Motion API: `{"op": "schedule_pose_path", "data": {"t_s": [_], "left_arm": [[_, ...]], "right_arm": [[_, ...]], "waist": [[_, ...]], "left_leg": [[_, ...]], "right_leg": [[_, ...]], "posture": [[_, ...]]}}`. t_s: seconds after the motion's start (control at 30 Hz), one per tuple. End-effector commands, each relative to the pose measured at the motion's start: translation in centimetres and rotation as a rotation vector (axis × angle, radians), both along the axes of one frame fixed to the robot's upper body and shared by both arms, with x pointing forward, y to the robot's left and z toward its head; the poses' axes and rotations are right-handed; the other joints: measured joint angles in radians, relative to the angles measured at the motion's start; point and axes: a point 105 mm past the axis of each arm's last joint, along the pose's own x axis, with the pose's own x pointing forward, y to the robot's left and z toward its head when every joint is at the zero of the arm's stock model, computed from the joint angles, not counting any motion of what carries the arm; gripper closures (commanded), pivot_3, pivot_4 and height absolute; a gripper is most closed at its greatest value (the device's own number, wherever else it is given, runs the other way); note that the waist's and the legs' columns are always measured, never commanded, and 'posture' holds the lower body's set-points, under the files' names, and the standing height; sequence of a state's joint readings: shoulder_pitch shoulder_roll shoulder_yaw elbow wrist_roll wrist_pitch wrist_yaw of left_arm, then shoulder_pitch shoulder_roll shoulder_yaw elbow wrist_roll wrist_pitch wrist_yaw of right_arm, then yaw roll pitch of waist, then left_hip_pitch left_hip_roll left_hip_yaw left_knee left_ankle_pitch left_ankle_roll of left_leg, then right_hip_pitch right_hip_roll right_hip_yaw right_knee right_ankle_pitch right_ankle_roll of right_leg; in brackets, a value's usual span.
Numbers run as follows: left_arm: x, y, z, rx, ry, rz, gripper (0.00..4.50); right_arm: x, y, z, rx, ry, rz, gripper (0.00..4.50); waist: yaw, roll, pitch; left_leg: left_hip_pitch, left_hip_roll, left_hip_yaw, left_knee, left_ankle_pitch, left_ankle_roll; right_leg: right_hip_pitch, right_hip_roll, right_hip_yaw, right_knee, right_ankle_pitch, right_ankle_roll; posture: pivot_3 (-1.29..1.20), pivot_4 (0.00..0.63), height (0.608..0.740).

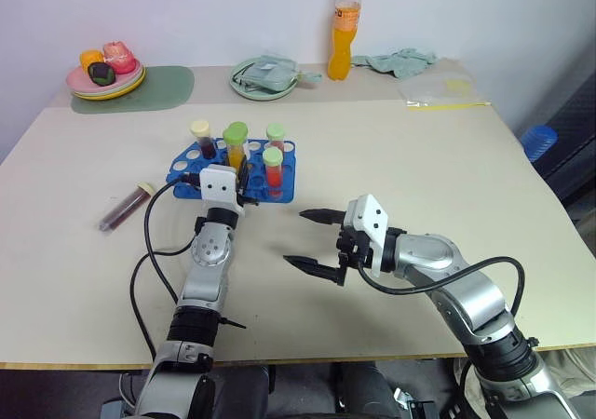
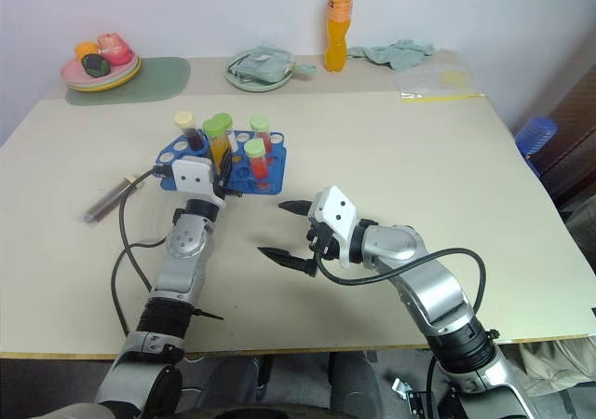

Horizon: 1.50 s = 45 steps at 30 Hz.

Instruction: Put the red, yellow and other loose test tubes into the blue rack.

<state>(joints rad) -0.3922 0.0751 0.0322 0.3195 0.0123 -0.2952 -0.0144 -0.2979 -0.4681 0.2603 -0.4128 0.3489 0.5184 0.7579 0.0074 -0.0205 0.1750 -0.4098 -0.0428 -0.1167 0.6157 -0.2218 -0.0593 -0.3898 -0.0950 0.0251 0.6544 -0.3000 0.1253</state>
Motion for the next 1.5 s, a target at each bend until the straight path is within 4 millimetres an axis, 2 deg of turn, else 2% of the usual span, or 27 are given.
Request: {"op": "schedule_pose_path", "data": {"t_s": [0.03,0.1,0.17,0.23,0.33,0.37,0.5,0.63,0.73,0.87,0.97,1.03,1.2,1.33,1.5], "left_arm": [[0.1,0.4,1.1,-0.022,-0.051,0.014,3.72],[0.2,0.3,0.7,-0.053,-0.025,-0.008,3.72],[0.2,0.2,0.6,-0.088,-0.009,-0.031,2.68],[0.2,0.4,0.7,-0.101,-0.008,-0.028,1.82],[-0.3,1.2,1.8,-0.111,-0.047,-0.011,0.26],[-0.6,1.6,2.5,-0.136,-0.065,-0.014,0.06],[-2.5,3.2,5.5,-0.192,-0.137,-0.059,0.06],[-4.2,6.1,9.1,-0.17,-0.159,-0.1,0.06],[-4.4,8.2,10.2,-0.154,-0.078,-0.112,0.06],[-3.4,13.1,8.8,-0.08,0.206,0.047,0.06],[-2.9,16.1,7.1,0.108,0.456,0.196,0.06],[-2.7,16.9,7.1,0.11,0.521,0.189,0.06],[-3.2,18.6,4.0,0.137,0.987,0.082,0.06],[-2.1,20.1,3.6,0.199,1.125,0.069,0.06],[-1.2,20.7,1.8,0.333,1.269,0.028,0.06]], "right_arm": [[-0.3,0.2,1.2,0.044,-0.036,0.007,0.0],[-0.4,0.2,1.1,0.047,-0.032,0.005,0.0],[-0.4,0.2,1.1,0.049,-0.031,0.004,0.0],[-0.4,0.2,1.1,0.05,-0.032,0.004,0.0],[-0.4,0.2,1.2,0.053,-0.04,0.003,0.0],[-0.4,0.2,1.3,0.054,-0.045,0.0,0.0],[-0.4,0.1,1.4,0.056,-0.059,-0.009,0.0],[-0.4,-0.1,1.6,0.062,-0.064,-0.013,0.0],[-0.1,-0.3,1.8,0.062,-0.067,-0.026,0.0],[0.5,-0.8,2.2,0.063,-0.08,-0.051,0.0],[0.8,-1.0,2.3,0.052,-0.09,-0.06,0.0],[0.9,-1.0,2.1,0.044,-0.093,-0.058,0.0],[1.1,-0.8,2.1,0.038,-0.097,-0.053,0.0],[1.0,-0.8,2.3,0.032,-0.104,-0.046,0.0],[0.8,-1.0,2.0,0.016,-0.114,-0.051,0.0]], "waist": [[0.0,0.0,0.0],[0.0,0.0,0.0],[-0.001,0.0,0.0],[-0.001,0.0,0.0],[-0.005,0.0,0.0],[-0.006,0.0,0.0],[-0.02,0.0,0.0],[-0.025,0.0,0.0],[-0.025,0.001,0.0],[-0.025,0.001,0.0],[-0.026,0.0,0.0],[-0.027,0.001,0.0],[-0.029,0.0,0.001],[-0.029,0.0,0.001],[-0.028,0.0,0.001]], "left_leg": [[0.0,0.0,0.0,0.0,0.0,0.0],[0.0,0.0,0.0,0.0,0.0,0.0],[0.0,0.0,0.0,0.0,0.0,0.0],[0.0,0.0,0.0,0.0,0.0,0.0],[0.0,0.0,0.0,0.0,0.0,0.0],[0.0,0.0,0.0,0.0,0.0,0.0],[0.0,0.001,0.0,0.0,0.0,0.0],[0.0,0.002,-0.001,-0.001,0.0,0.0],[0.0,0.003,-0.001,-0.001,0.0,0.0],[0.001,0.003,-0.001,0.0,0.0,0.0],[0.001,0.003,-0.001,0.0,0.0,0.0],[0.001,0.003,-0.001,-0.001,0.0,0.0],[0.001,0.003,-0.001,-0.001,0.0,0.0],[0.001,0.003,0.0,-0.001,0.0,-0.001],[0.0,0.003,0.0,-0.001,0.0,-0.001]], "right_leg": [[0.0,0.0,0.0,0.0,0.0,0.0],[0.0,0.0,0.0,0.0,0.0,0.0],[0.0,0.0,0.0,0.0,0.0,0.0],[0.0,0.0,0.0,0.0,0.0,0.0],[0.0,0.0,0.0,0.0,0.0,0.0],[0.0,0.0,0.0,0.0,0.0,0.0],[0.0,0.001,0.0,0.0,0.0,0.0],[-0.001,0.002,0.0,0.001,0.0,0.0],[0.0,0.003,0.0,0.001,0.0,0.0],[0.0,0.003,0.0,0.001,0.0,0.0],[-0.001,0.003,0.0,0.002,0.0,0.0],[-0.001,0.004,0.001,0.003,0.0,0.0],[-0.002,0.004,0.001,0.003,0.0,-0.001],[-0.003,0.005,0.001,0.005,-0.001,-0.001],[-0.003,0.005,0.001,0.005,-0.001,-0.001]], "posture": [[0.0,0.15,0.74],[0.0,0.15,0.74],[0.0,0.15,0.74],[0.0,0.15,0.74],[0.0,0.15,0.74],[0.0,0.15,0.74],[0.0,0.15,0.74],[0.0,0.15,0.74],[0.0,0.15,0.74],[0.0,0.15,0.74],[0.0,0.15,0.74],[0.0,0.15,0.74],[0.0,0.15,0.74],[0.0,0.15,0.74],[0.0,0.15,0.74]]}}
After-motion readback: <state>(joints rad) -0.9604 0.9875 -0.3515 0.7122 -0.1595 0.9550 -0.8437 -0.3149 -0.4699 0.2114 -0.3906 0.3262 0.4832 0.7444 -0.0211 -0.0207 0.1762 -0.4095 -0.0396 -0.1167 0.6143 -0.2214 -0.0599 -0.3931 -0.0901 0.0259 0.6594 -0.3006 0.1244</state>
